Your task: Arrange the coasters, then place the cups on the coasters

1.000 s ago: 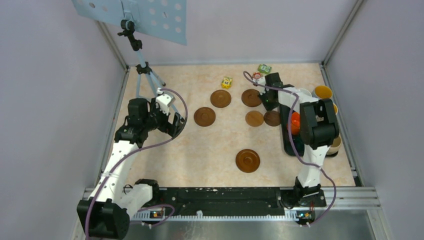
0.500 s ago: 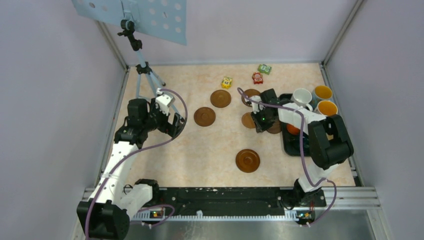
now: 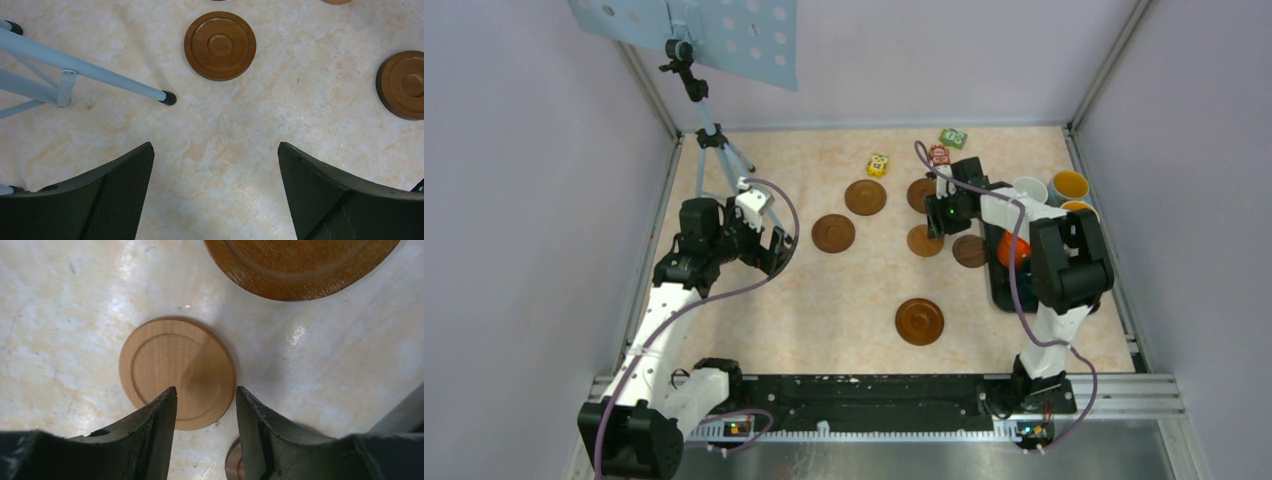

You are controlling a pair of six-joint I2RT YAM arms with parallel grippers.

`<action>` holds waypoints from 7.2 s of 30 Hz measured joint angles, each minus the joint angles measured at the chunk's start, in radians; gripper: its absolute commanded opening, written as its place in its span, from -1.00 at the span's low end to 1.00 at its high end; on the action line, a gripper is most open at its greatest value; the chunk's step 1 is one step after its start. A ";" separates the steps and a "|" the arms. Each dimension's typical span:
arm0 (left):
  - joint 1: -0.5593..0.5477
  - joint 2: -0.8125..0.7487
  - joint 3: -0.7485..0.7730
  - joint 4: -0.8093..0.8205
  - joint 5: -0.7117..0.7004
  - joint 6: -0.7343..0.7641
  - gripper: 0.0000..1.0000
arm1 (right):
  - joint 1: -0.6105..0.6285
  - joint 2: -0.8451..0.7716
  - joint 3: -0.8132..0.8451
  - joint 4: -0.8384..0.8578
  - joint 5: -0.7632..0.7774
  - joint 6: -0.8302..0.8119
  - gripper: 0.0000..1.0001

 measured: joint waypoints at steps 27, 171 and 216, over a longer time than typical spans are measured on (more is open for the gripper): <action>0.002 0.000 -0.002 0.000 0.000 0.000 0.97 | 0.294 0.032 -0.038 0.025 -0.188 -0.031 -0.10; -0.343 1.049 0.581 0.032 -0.211 -0.021 -0.04 | -0.048 -0.264 -0.306 -0.220 -0.034 -0.486 -0.47; -0.389 1.115 0.671 -0.001 -0.154 -0.043 -0.06 | -0.053 -0.448 -0.299 -0.286 -0.159 -0.393 -0.14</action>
